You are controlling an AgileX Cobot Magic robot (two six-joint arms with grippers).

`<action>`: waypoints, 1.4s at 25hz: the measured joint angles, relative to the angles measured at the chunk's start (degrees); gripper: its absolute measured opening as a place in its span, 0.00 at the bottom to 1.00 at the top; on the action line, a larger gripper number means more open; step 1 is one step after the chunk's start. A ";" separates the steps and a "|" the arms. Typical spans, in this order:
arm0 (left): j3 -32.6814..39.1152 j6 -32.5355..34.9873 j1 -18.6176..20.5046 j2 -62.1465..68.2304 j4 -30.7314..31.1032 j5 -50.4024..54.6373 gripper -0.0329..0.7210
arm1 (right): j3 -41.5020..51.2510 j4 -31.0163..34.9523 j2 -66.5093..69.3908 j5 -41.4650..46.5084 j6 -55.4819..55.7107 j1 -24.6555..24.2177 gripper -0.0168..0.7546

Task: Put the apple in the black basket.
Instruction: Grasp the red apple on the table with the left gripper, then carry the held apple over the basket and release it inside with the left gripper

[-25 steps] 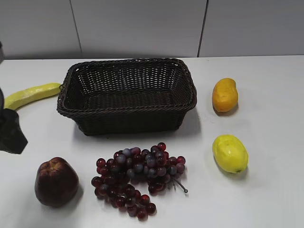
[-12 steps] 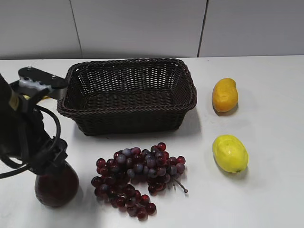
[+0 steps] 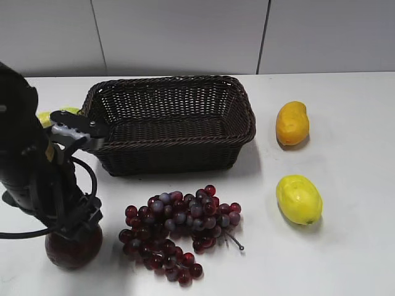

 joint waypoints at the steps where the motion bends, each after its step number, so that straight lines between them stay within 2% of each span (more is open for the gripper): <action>1: 0.00 0.00 0.00 0.26 0.01 0.01 0.83 | 0.00 0.00 0.00 0.00 0.00 0.00 0.76; 6: 0.00 0.00 0.00 0.83 0.06 0.01 0.82 | 0.00 0.00 0.00 0.00 0.00 0.00 0.76; 11: -0.08 -0.06 0.00 0.94 -0.01 0.06 0.69 | 0.00 0.00 0.00 0.00 0.00 0.00 0.76; 19: -0.54 -0.06 -0.03 1.30 0.24 1.50 0.69 | 0.00 0.00 0.00 0.04 0.00 0.00 0.76; 25: -1.27 -0.06 -0.10 -2.86 6.77 9.00 0.69 | 0.00 0.00 0.00 0.00 0.00 0.00 0.76; 28: -5.40 -0.06 -0.10 -6.64 8.88 11.16 0.69 | 0.00 0.00 0.00 0.05 0.00 0.00 0.76; 35: -22.76 4.00 -0.10 -7.11 10.18 14.34 0.69 | 0.00 0.00 0.00 0.00 0.00 0.00 0.76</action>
